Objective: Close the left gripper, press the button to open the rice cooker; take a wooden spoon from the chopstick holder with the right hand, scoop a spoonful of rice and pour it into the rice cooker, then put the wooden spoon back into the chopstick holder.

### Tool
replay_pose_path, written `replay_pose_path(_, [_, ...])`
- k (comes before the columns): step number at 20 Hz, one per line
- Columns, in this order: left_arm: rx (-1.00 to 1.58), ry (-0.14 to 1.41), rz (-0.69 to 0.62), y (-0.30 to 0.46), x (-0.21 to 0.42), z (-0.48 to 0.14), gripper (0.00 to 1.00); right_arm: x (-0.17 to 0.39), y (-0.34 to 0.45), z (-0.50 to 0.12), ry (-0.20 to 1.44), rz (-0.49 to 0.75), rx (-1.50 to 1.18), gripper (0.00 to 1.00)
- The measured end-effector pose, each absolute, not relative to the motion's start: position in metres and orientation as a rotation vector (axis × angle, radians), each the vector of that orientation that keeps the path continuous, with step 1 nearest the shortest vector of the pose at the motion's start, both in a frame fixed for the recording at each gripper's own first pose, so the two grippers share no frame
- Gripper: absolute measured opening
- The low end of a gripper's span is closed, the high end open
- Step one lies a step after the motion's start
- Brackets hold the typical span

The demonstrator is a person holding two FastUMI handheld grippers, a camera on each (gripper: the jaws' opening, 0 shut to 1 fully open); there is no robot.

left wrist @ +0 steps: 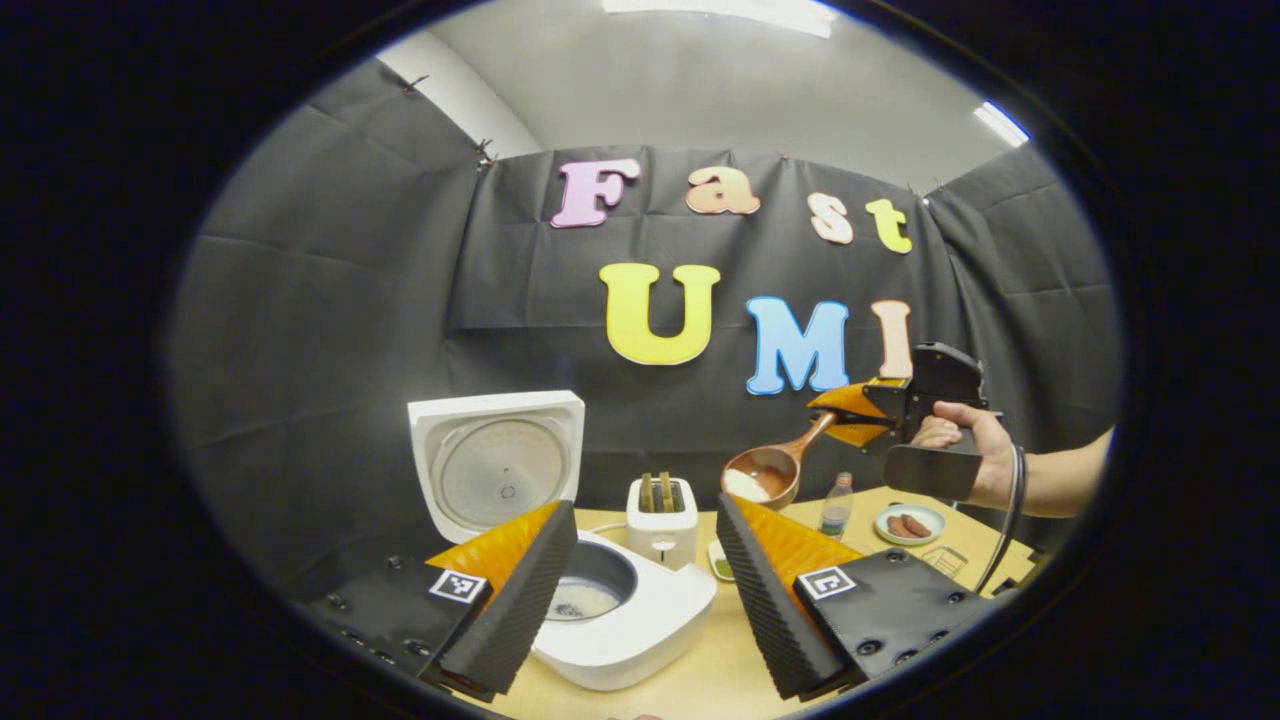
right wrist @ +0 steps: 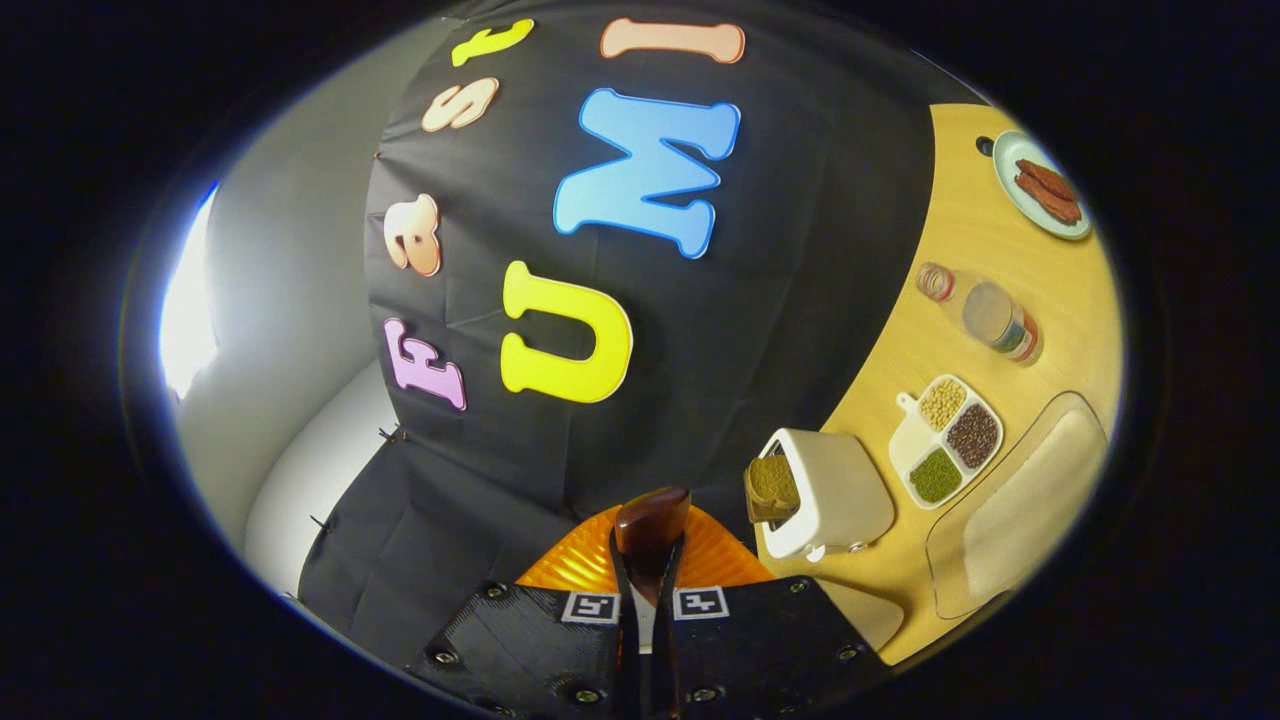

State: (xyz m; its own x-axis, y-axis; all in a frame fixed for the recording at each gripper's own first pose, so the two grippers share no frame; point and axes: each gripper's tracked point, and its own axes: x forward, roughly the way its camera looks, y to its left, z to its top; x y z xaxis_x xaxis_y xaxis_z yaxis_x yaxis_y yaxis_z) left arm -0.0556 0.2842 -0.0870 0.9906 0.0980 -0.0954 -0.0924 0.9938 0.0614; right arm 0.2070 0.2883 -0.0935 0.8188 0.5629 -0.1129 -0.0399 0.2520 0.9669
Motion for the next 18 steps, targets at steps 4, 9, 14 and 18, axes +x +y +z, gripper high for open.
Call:
replay_pose_path(4, [0.038, 0.089, 0.101, 0.294, -0.067, -0.089, 0.98, 0.213, 0.336, -0.098, 0.539, 0.481, 1.196, 0.05])
replay_pose_path(9, [0.031, 0.106, 0.121, 0.306, -0.075, -0.094, 0.98, 0.217, 0.391, -0.109, 0.585, 0.54, 1.101, 0.05])
replay_pose_path(14, [0.033, 0.104, 0.132, 0.318, -0.082, -0.092, 0.97, 0.22, 0.442, -0.133, 0.624, 0.575, 0.969, 0.05])
replay_pose_path(18, [0.016, 0.123, 0.153, 0.331, -0.084, -0.1, 0.97, 0.217, 0.478, -0.153, 0.638, 0.607, 0.816, 0.05])
